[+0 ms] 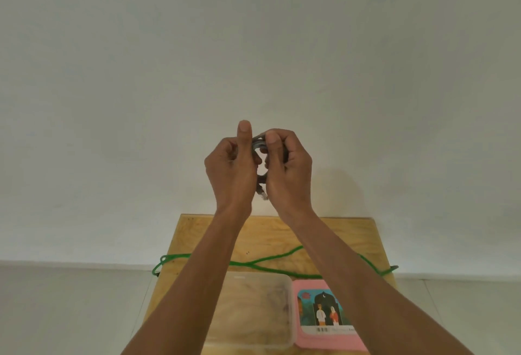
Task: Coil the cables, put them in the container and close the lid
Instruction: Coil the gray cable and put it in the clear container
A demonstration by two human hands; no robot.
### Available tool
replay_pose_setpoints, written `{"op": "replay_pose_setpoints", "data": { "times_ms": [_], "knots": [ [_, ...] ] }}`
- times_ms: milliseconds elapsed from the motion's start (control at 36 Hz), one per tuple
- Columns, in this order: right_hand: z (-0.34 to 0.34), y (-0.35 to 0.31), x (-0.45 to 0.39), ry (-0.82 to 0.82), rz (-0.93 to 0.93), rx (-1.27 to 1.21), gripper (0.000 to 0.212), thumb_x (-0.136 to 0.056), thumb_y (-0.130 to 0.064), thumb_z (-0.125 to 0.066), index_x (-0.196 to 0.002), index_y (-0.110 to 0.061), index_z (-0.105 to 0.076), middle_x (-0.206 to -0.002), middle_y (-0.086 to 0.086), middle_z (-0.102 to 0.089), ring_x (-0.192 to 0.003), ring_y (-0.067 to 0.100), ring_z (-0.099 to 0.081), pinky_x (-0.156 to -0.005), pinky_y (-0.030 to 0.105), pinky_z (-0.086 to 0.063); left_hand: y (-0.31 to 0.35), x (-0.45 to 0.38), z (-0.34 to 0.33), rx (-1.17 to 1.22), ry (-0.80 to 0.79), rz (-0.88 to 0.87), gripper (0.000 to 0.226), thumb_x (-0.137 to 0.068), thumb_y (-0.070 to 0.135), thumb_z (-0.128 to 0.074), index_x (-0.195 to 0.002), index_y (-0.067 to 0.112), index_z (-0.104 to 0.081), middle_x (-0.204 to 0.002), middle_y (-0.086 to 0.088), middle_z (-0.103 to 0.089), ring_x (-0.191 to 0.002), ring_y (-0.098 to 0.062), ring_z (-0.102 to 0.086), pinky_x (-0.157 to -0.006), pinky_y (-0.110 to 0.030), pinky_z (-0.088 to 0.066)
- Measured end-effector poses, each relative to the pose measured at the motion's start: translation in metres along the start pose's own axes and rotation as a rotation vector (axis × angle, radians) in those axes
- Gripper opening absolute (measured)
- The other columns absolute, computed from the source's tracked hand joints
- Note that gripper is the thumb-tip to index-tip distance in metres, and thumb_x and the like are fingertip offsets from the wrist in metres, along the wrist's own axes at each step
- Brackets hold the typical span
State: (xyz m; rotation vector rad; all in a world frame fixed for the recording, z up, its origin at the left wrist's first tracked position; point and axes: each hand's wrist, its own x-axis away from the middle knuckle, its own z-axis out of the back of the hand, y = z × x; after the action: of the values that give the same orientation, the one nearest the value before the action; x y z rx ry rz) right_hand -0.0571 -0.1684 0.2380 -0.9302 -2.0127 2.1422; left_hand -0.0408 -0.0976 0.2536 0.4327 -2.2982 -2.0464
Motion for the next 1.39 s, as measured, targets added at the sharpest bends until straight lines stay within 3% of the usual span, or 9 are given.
{"op": "replay_pose_setpoints", "data": {
  "times_ms": [111, 250, 444, 528, 722, 917, 1167, 1278, 1389],
  "knots": [
    [0.007, 0.009, -0.003, -0.053, -0.011, 0.008, 0.021, -0.104, -0.03, -0.048, -0.099, -0.017, -0.064, -0.078, -0.014, -0.064, -0.069, 0.011, -0.061, -0.065, 0.043, -0.056, -0.012, -0.003, 0.011, -0.346, -0.142, -0.289, 0.06, -0.097, 0.063, -0.04, -0.078, 0.013, -0.068, -0.062, 0.002, -0.064, -0.057, -0.009, -0.061, -0.053, -0.017, -0.045],
    [0.015, 0.0, -0.008, -0.218, 0.012, -0.005, 0.022, -0.103, -0.021, -0.05, -0.1, -0.008, -0.068, -0.078, -0.001, -0.069, -0.065, 0.016, -0.063, -0.057, 0.046, -0.057, -0.02, -0.013, 0.015, -0.467, -0.063, -0.438, 0.061, -0.101, 0.055, -0.034, -0.072, 0.008, -0.06, -0.06, -0.004, -0.063, -0.055, -0.017, -0.06, -0.056, -0.038, -0.047],
    [0.047, -0.006, -0.046, -0.609, -0.055, 0.094, 0.021, -0.102, -0.02, -0.053, -0.106, -0.014, -0.072, -0.097, 0.0, -0.071, -0.084, 0.016, -0.067, -0.073, 0.033, -0.058, -0.01, -0.013, 0.018, -0.487, -0.057, -0.593, 0.048, -0.104, 0.028, -0.042, -0.058, 0.018, -0.034, -0.045, 0.011, -0.026, -0.044, -0.014, -0.033, -0.046, -0.016, -0.023],
    [0.045, 0.002, -0.052, -0.557, 0.103, 0.274, 0.018, -0.098, -0.022, -0.059, -0.101, -0.034, -0.072, -0.102, -0.003, -0.066, -0.093, 0.017, -0.064, -0.081, 0.036, -0.055, -0.011, -0.012, 0.015, -0.459, -0.062, -0.579, 0.05, -0.104, 0.02, -0.046, -0.057, 0.017, -0.032, -0.046, 0.01, -0.025, -0.044, -0.015, -0.031, -0.046, -0.015, -0.022],
    [0.037, 0.007, -0.041, -0.451, 0.021, 0.049, 0.016, -0.094, -0.003, -0.062, -0.105, 0.001, -0.074, -0.092, 0.01, -0.076, -0.08, 0.018, -0.073, -0.079, 0.031, -0.058, -0.006, -0.013, 0.013, -0.425, -0.068, -0.595, 0.056, -0.103, 0.016, -0.05, -0.054, 0.034, -0.029, -0.042, 0.012, -0.027, -0.041, -0.009, -0.035, -0.048, -0.011, -0.024],
    [0.03, 0.003, -0.04, -0.391, -0.139, -0.138, 0.018, -0.094, -0.01, -0.064, -0.104, 0.002, -0.073, -0.087, 0.015, -0.075, -0.075, 0.023, -0.072, -0.074, 0.034, -0.059, -0.005, -0.017, 0.017, -0.44, -0.07, -0.554, 0.056, -0.103, 0.019, -0.05, -0.052, 0.03, -0.029, -0.043, 0.007, -0.028, -0.043, -0.013, -0.031, -0.048, -0.018, -0.024],
    [0.036, -0.005, -0.041, -0.674, -0.359, -0.123, 0.022, -0.101, -0.018, -0.053, -0.106, -0.004, -0.069, -0.088, 0.012, -0.07, -0.079, 0.019, -0.067, -0.075, 0.033, -0.058, -0.013, -0.016, 0.024, -0.388, -0.062, -0.455, 0.056, -0.102, 0.024, -0.05, -0.052, -0.001, -0.043, -0.044, -0.012, -0.035, -0.044, -0.022, -0.032, -0.047, -0.033, -0.028],
    [0.034, -0.006, -0.036, -0.701, -0.463, -0.207, 0.032, -0.105, -0.024, -0.043, -0.119, -0.005, -0.065, -0.089, 0.01, -0.066, -0.089, 0.024, -0.064, -0.084, 0.049, -0.058, -0.011, -0.017, 0.023, -0.401, -0.009, -0.429, 0.055, -0.102, 0.021, -0.051, -0.05, 0.009, -0.036, -0.044, -0.001, -0.029, -0.043, -0.013, -0.029, -0.047, -0.023, -0.025],
    [0.035, -0.005, -0.03, -0.791, -0.394, -0.213, 0.037, -0.092, -0.017, -0.064, -0.128, -0.014, -0.057, -0.1, 0.011, -0.064, -0.095, 0.029, -0.064, -0.091, 0.056, -0.055, -0.011, -0.021, 0.025, -0.393, 0.017, -0.425, 0.054, -0.102, 0.021, -0.051, -0.052, 0.003, -0.04, -0.044, -0.004, -0.032, -0.044, -0.012, -0.03, -0.047, -0.021, -0.026]
  ]
}}
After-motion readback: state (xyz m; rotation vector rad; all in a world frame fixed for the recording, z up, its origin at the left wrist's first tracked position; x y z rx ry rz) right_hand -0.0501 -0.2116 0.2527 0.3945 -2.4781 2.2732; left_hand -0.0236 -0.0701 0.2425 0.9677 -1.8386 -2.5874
